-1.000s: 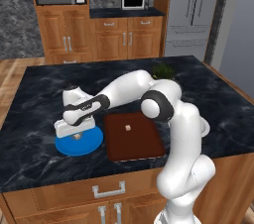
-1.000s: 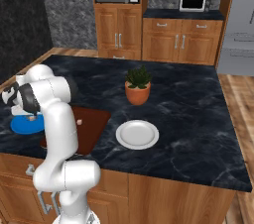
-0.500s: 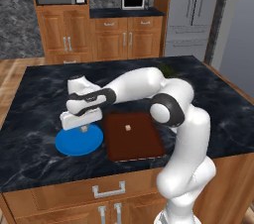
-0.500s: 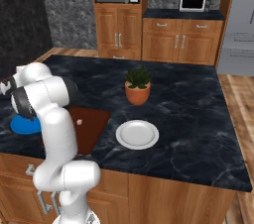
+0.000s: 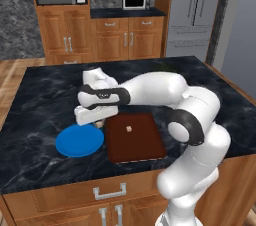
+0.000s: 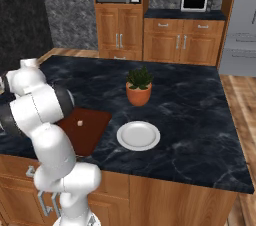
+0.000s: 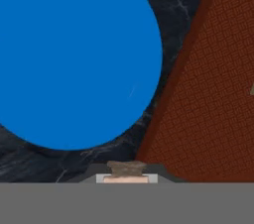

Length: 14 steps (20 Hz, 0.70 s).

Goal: Move the dessert items from the plates to the tray.

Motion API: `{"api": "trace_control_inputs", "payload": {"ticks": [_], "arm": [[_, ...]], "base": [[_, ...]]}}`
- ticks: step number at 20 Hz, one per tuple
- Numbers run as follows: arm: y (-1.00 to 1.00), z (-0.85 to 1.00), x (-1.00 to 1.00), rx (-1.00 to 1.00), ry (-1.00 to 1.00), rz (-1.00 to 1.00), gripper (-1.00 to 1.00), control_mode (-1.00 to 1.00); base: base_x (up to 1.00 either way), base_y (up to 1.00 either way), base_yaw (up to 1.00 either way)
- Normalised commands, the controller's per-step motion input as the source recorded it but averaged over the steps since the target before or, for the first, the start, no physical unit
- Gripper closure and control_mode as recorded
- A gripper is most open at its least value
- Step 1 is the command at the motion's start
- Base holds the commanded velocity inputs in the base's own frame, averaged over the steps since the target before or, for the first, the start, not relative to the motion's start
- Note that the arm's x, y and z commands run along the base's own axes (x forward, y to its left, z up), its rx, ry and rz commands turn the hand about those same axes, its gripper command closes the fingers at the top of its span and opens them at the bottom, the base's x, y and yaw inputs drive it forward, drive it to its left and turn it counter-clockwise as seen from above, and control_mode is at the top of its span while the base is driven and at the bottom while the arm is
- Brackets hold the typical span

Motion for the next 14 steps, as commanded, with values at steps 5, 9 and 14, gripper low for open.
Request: {"api": "trace_control_inputs", "payload": {"ticks": [5,9,14], "arm": [[-0.70,0.04,-0.42,0.00,0.00,0.00,1.00,-1.00],[-0.75,0.00,-0.38,0.00,0.00,0.00,1.00,-1.00],[-0.68,0.00,-0.20,0.00,0.00,0.00,1.00,-1.00]], "base": [[0.00,0.00,0.00],[0.00,0.00,0.00],[0.00,0.00,0.00]]}}
